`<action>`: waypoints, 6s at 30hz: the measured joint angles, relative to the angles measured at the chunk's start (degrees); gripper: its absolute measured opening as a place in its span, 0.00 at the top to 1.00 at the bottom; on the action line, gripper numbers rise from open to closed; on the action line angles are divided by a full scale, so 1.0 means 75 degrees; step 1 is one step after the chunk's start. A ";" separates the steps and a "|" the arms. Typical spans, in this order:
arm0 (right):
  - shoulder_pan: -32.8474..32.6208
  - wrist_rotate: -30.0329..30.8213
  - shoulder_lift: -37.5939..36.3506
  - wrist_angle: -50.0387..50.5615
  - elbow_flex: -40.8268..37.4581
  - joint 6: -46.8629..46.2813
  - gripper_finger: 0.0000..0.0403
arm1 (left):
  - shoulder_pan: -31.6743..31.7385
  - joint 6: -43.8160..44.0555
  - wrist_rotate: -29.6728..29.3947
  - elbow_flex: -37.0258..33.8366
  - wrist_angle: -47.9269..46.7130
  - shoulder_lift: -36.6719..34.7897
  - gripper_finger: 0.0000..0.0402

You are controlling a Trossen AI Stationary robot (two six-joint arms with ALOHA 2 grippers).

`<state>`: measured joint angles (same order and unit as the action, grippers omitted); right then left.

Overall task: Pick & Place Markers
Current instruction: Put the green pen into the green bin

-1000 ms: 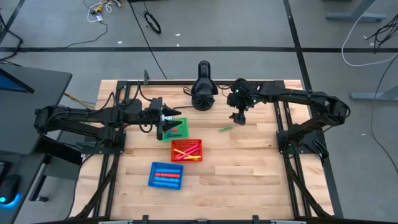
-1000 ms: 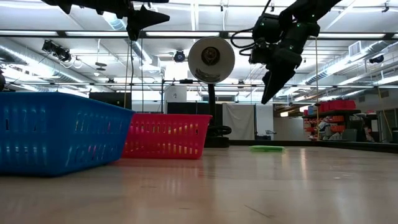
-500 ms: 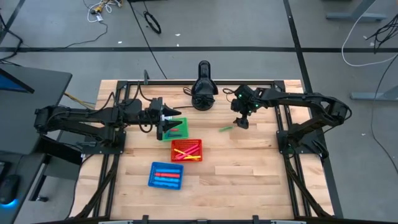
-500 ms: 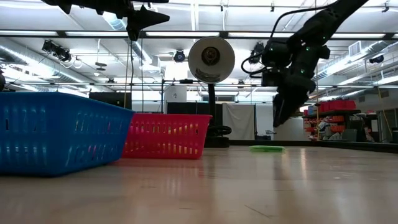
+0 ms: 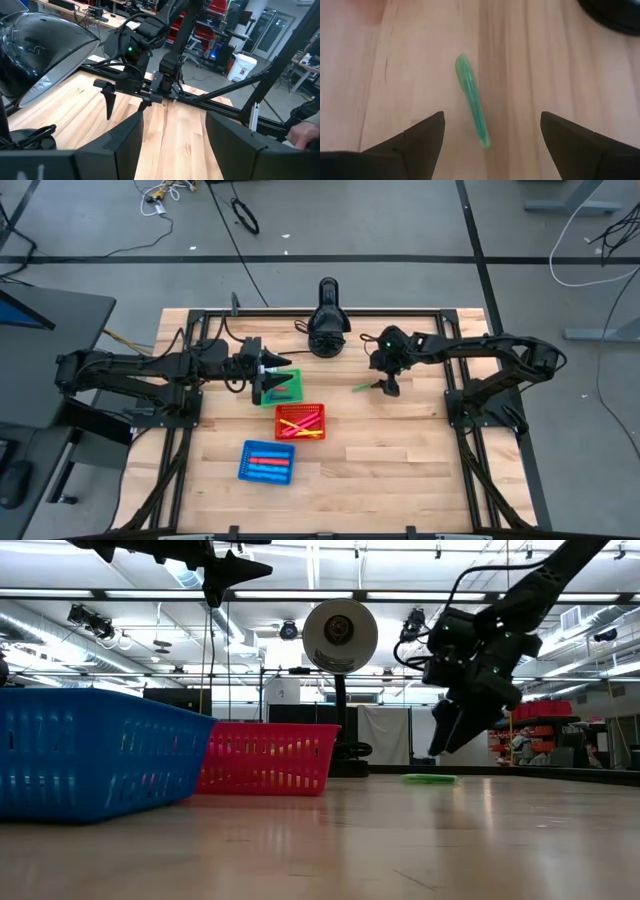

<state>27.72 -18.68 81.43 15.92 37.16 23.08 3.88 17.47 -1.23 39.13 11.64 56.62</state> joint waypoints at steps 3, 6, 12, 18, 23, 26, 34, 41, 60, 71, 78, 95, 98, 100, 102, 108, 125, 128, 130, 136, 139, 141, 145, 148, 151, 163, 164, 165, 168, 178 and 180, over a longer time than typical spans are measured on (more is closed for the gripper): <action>-0.0004 -0.0148 0.0000 -0.0328 -0.0234 -0.0009 0.19 | 0.0000 0.0000 0.0000 0.0000 0.0000 0.0000 0.45; -0.0008 -0.0178 0.0000 -0.0538 -0.0370 -0.0007 0.19 | 0.0000 0.0000 0.0003 0.0000 0.0000 0.0000 0.45; -0.0055 -0.0184 0.0266 -0.0824 -0.0574 -0.0007 0.19 | 0.0000 -0.0009 0.0003 0.0000 0.0003 0.0000 0.45; -0.0411 0.0149 0.0671 -0.1228 -0.0599 0.0054 0.19 | 0.0002 -0.0009 0.0003 0.0000 -0.0056 0.0000 0.45; -0.0500 0.0476 0.0942 -0.1343 -0.0578 0.0272 0.20 | 0.0000 -0.0012 0.0003 0.0000 -0.0187 0.0000 0.45; -0.0534 0.0450 0.1064 -0.1228 -0.0561 0.0299 0.26 | 0.0000 -0.0014 0.0003 0.0000 -0.0177 -0.0001 0.45; -0.0571 0.0565 0.1081 -0.1277 -0.0564 0.0363 0.59 | 0.0003 -0.0012 0.0003 0.0000 -0.0189 0.0000 0.45; -0.0574 0.0600 0.1087 -0.1165 -0.0567 0.0123 0.94 | 0.0001 -0.0012 0.0003 0.0000 -0.0382 0.0000 0.45; -0.1681 0.0521 -0.1203 0.0454 -0.0623 -0.2521 0.97 | 0.0023 -0.0303 -0.0236 0.0000 -0.0469 -0.0001 0.45; -0.2980 0.1400 -0.2966 -0.0936 -0.0608 -0.5248 0.97 | 0.0023 -0.0300 -0.0236 0.0000 -0.0463 -0.0001 0.45; -0.3717 0.2458 -0.3136 -0.2694 -0.0602 -0.5696 0.97 | 0.0023 -0.0271 -0.0343 0.0000 -0.0428 -0.0002 0.45; -0.4281 0.3640 -0.3122 -0.5491 -0.0224 -0.4654 0.97 | -0.0052 -0.0902 -0.0199 0.0000 0.0535 0.0000 0.45; -0.4279 0.3640 -0.2996 -0.5015 0.0395 -0.4316 0.97 | -0.0050 -0.0903 -0.0152 0.0000 0.0874 -0.0003 0.45; -0.4258 0.3640 -0.2837 -0.4479 0.0902 -0.4055 0.97 | -0.0052 -0.0903 -0.0149 0.0000 0.0954 -0.0003 0.45; -0.4215 0.3637 -0.2633 -0.3946 0.1462 -0.3923 0.97 | -0.0050 -0.0898 -0.0149 0.0000 0.1088 -0.0003 0.45; -0.4150 0.3634 -0.1767 -0.3006 0.2919 -0.3562 0.97 | -0.0050 -0.0984 -0.0166 0.0726 0.0796 0.0000 0.45; -0.4081 0.3550 0.0248 -0.2450 0.5667 -0.2733 0.97 | -0.0038 -0.1486 0.0259 0.4298 -0.1513 0.1555 0.45; -0.4074 0.3558 0.0277 -0.2403 0.5681 -0.2738 0.97 | -0.0038 -0.1438 0.0431 0.4434 -0.1535 0.1739 0.45; -0.4076 0.3572 0.0277 -0.2410 0.5681 -0.2743 0.97 | -0.0032 -0.1421 0.0745 0.4463 -0.1522 0.1786 0.45; -0.4088 0.3547 0.0270 -0.2435 0.5681 -0.2805 0.97 | -0.0122 -0.1386 0.0735 0.4453 -0.1533 0.1855 0.62; -0.4083 0.3560 0.0265 -0.2431 0.5681 -0.2808 0.97 | -0.0119 -0.1360 0.0529 0.4453 -0.1522 0.1853 0.79; -0.4083 0.3598 0.0262 -0.2462 0.5681 -0.2851 0.95 | -0.0119 -0.1343 0.0414 0.4453 -0.1474 0.1853 0.89; -0.4081 0.3576 0.0259 -0.2468 0.5681 -0.2839 0.85 | -0.0119 -0.1205 0.0164 0.4453 -0.1474 0.1853 0.89; -0.4068 0.3574 0.0160 -0.2316 0.5678 -0.3036 0.76 | -0.0070 -0.1207 0.0014 0.4453 -0.1498 0.1853 0.89; -0.4068 0.3579 -0.0255 -0.1661 0.5675 -0.2705 0.69 | 0.0098 -0.1201 0.0064 0.4442 -0.1813 0.1721 0.89; -0.3989 0.3841 -0.4000 -0.0776 0.3832 -0.2796 0.58 | 0.0546 -0.1212 0.0452 0.4448 -0.4940 0.1324 0.89; -0.3989 0.3902 -0.4416 -0.0689 0.3541 -0.2925 0.58 | 0.0548 -0.1215 0.0455 0.4444 -0.5269 0.1337 0.89; -0.3989 0.3900 -0.4791 -0.0707 0.3271 -0.3050 0.58 | 0.0548 -0.1237 0.0449 0.4444 -0.5621 0.1343 0.89; -0.4004 0.3911 -0.5744 -0.0655 0.2605 -0.3438 0.58 | 0.0548 -0.1413 0.0338 0.4444 -0.6677 0.1344 0.89; -0.4007 0.3832 -0.8073 0.0188 0.1352 -0.3223 0.59 | 0.0615 -0.1798 0.0172 0.4444 -0.8695 0.1349 0.89; -0.4007 0.3823 -0.8426 0.0163 0.1106 -0.3216 0.59 | 0.0618 -0.1794 0.0167 0.4444 -0.8686 0.1349 0.89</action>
<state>-2.33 10.00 18.24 17.15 45.45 -1.04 8.51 4.02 0.02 72.47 -53.51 66.74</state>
